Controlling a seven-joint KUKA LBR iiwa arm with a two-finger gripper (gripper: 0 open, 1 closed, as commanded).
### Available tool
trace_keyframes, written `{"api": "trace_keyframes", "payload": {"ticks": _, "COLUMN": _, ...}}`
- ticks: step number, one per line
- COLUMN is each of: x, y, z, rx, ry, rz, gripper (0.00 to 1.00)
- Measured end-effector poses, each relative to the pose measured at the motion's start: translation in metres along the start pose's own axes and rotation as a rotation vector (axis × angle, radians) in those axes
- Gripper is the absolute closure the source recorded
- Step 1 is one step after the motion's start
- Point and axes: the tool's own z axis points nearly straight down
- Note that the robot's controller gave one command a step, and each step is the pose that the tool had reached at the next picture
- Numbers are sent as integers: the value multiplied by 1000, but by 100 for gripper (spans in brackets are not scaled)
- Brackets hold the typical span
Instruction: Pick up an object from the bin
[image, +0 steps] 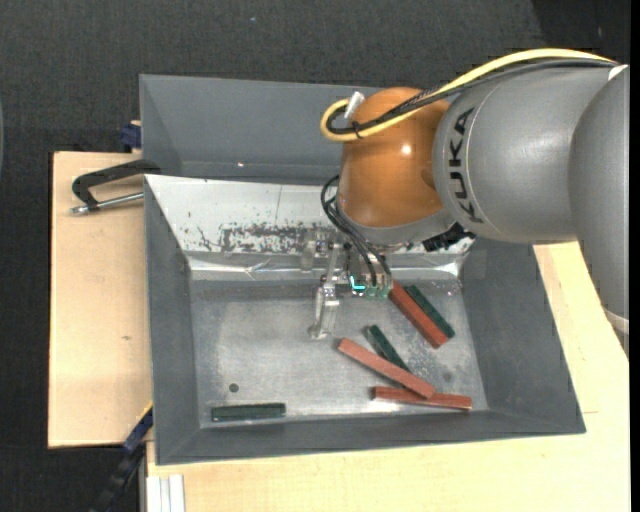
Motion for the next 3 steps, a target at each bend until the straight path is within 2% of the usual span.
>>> {"api": "trace_keyframes", "payload": {"ticks": 1, "x": -2, "y": 0, "z": -4, "rx": -1, "ry": -8, "rz": 1, "gripper": 0}}
{"api": "trace_keyframes", "payload": {"ticks": 2, "x": -2, "y": -49, "z": 36, "rx": -2, "ry": -13, "rz": -53, "gripper": 0}}
{"api": "trace_keyframes", "payload": {"ticks": 3, "x": 5, "y": -66, "z": 70, "rx": 4, "ry": -6, "rz": 41, "gripper": 0}}
